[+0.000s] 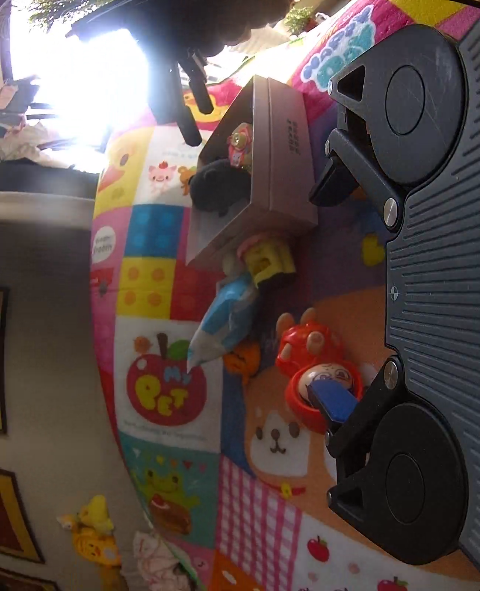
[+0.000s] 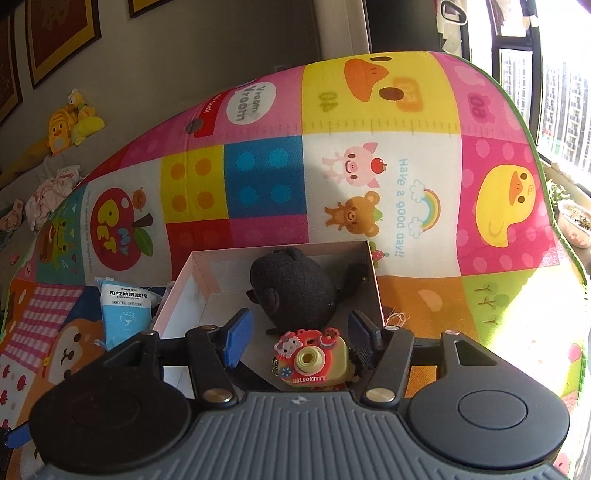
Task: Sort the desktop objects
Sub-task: 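Lower the Hello Kitty toy with right and the plush cat with left into the box, then grasp the red doll with left while right grasps the yellow pink-hat figure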
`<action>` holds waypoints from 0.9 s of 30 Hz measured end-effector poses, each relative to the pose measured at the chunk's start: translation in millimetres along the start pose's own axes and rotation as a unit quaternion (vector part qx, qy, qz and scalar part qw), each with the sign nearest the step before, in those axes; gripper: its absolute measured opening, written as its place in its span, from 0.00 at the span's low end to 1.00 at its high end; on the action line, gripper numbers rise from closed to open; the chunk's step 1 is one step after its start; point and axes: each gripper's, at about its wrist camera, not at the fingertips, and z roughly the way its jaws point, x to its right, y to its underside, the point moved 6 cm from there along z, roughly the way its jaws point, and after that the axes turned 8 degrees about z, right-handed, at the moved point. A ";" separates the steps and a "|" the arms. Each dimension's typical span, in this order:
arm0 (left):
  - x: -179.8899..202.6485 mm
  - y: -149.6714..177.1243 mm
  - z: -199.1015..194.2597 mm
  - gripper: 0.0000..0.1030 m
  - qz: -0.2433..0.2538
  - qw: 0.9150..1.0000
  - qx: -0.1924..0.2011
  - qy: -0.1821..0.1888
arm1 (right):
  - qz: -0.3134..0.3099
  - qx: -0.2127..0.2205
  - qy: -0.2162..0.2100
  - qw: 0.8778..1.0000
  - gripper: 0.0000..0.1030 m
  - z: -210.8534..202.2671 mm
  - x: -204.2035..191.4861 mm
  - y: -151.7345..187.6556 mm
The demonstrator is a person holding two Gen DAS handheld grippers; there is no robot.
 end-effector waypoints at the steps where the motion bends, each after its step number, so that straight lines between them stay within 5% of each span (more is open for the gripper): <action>1: -6.6 -0.3 -1.1 1.00 -0.013 1.000 0.004 -0.005 | -0.017 0.004 -0.004 1.000 0.56 -5.0 -9.6 2.6; 6: -48.1 -4.4 -8.6 1.00 -0.083 0.991 0.044 -0.090 | -0.143 0.029 -0.034 0.989 0.55 -26.7 -81.7 29.1; 12: -103.4 5.0 -11.6 1.00 -0.192 0.971 0.041 -0.140 | -0.312 0.069 -0.002 0.948 0.55 -13.6 -161.2 93.4; 24: -111.6 14.1 -11.2 1.00 -0.215 0.966 0.036 -0.136 | -0.363 0.044 0.051 0.929 0.54 40.8 -190.6 119.6; 27: -114.5 15.7 -10.1 1.00 -0.224 0.965 0.033 -0.136 | -0.373 0.055 0.045 0.925 0.43 25.7 -190.4 127.3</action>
